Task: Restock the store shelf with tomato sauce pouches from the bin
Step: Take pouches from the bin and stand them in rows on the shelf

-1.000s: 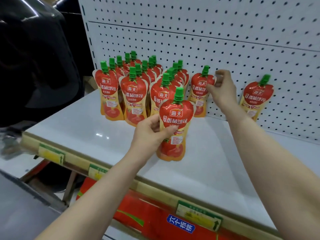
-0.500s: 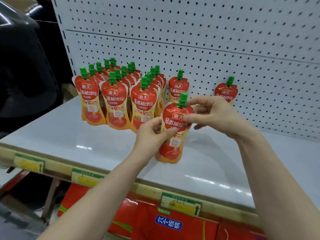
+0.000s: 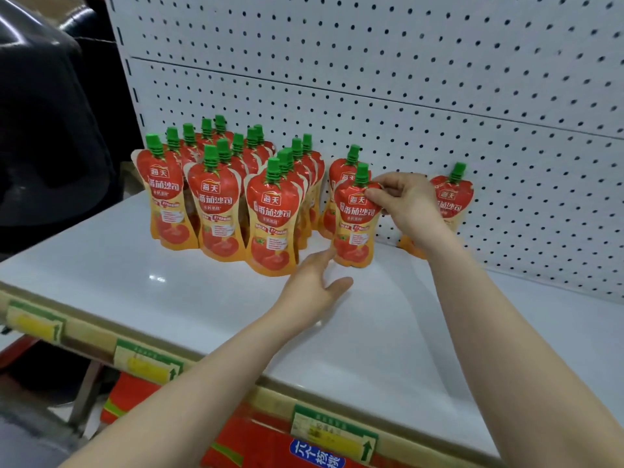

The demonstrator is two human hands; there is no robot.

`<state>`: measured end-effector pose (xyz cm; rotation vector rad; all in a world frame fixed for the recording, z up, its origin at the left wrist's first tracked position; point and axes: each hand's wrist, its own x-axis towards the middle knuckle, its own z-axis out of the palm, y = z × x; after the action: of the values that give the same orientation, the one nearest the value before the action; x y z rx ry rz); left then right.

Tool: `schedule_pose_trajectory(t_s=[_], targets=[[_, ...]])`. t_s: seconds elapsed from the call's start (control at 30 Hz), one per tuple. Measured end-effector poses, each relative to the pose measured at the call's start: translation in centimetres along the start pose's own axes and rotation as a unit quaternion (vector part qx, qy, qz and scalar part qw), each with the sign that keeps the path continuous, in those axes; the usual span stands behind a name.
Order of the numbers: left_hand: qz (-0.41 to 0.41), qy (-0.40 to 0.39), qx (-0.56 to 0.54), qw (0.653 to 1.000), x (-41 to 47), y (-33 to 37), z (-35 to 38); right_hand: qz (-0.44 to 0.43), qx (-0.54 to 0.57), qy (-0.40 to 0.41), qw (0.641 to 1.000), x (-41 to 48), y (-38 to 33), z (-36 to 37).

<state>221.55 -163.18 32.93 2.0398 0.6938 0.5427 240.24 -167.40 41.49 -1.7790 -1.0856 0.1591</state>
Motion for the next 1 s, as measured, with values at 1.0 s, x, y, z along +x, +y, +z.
schedule_pose_trajectory(t_s=[1.0], targets=[[-0.020,0.055,0.046,0.997,5.7,-1.6,2.4,-0.030,-0.006,0.004,1.000,4.3,2.4,3.0]])
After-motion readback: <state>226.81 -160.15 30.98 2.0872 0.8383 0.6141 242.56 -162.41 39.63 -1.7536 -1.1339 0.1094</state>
